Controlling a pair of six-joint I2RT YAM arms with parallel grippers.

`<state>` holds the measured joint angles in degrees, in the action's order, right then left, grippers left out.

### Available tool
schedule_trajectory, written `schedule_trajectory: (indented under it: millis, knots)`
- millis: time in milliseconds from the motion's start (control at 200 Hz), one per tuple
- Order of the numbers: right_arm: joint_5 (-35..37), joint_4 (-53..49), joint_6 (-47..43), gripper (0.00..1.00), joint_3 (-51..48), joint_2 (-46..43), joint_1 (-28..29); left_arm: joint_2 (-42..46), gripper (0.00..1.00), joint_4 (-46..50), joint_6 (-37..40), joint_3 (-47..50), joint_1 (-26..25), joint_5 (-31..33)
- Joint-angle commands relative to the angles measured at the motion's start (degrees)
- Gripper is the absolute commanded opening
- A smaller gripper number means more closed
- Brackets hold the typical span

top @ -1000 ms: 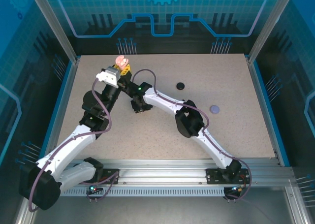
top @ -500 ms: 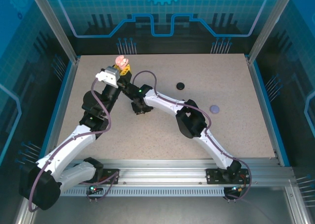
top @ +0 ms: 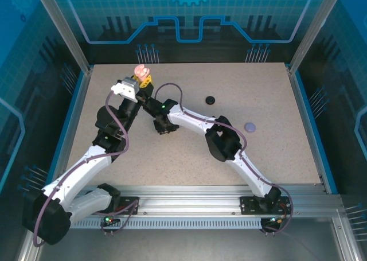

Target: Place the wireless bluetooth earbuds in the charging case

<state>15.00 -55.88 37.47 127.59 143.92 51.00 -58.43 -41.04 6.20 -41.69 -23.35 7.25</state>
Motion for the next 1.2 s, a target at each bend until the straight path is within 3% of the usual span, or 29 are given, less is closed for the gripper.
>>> schedule_trajectory:
  millis: [0, 415, 1196]
  knots:
    - [-0.72, -3.37, 0.16, 0.37, 0.53, -0.2, 0.61, -0.01, 0.0, -2.51, -0.66, -0.02, 0.59, -0.65]
    - [-2.53, -3.37, 3.89, 0.37, 6.01, 4.26, -0.1, -0.41, 0.0, -2.71, -1.21, 0.12, 0.51, -0.82]
    - [3.89, -5.47, 7.24, 0.28, 10.2, 7.86, -0.51, -0.62, 0.0, -3.1, -1.63, 0.84, 0.59, -0.83]
